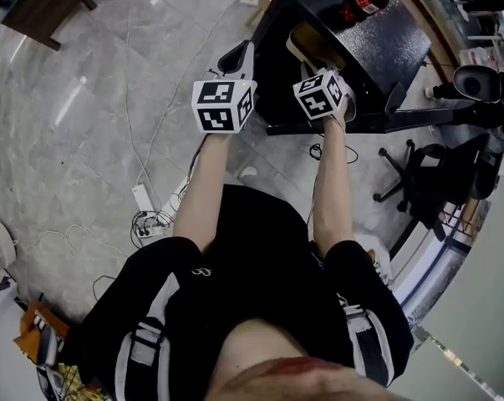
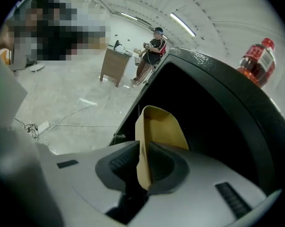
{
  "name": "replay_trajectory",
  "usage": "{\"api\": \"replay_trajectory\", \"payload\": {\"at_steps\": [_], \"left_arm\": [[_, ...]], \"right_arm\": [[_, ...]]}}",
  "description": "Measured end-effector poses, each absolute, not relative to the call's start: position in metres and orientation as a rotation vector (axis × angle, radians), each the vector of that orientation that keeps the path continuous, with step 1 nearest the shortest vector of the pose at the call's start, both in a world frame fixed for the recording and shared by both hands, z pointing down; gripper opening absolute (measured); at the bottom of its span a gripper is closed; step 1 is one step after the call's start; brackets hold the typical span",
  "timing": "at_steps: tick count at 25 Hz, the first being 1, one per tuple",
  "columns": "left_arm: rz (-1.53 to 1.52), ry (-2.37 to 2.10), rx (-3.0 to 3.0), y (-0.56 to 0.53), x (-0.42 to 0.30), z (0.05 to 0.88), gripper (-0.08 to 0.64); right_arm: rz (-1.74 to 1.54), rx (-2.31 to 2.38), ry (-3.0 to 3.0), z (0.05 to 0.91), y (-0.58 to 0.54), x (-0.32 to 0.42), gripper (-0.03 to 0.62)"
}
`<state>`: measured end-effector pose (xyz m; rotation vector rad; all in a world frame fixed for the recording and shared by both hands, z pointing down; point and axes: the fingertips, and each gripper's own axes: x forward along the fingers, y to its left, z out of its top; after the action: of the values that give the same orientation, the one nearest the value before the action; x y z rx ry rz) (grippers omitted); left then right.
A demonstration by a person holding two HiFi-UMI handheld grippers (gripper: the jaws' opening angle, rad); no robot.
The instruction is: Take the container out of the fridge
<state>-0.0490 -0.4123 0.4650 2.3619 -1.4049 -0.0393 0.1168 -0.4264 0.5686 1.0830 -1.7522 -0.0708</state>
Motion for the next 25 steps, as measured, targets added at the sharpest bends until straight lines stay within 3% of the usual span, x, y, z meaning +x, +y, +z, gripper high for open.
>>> {"api": "replay_trajectory", "payload": {"at_steps": [1,6,25], "left_arm": [[-0.044,-1.408,2.362,-0.413,-0.051,0.463,0.008],[-0.073,-1.417,2.368,-0.414,-0.058,0.453,0.008],[-0.094,-1.452,2.457,-0.373,-0.057,0.418,0.008]], "right_arm": [[-0.069,1.085,-1.746,0.569,-0.426,0.118,0.04],[-0.055,1.12,-1.757,0.565,-0.421,0.115,0.023],[0.391,1.327,-2.562,0.463,-0.352,0.045,0.018]]}}
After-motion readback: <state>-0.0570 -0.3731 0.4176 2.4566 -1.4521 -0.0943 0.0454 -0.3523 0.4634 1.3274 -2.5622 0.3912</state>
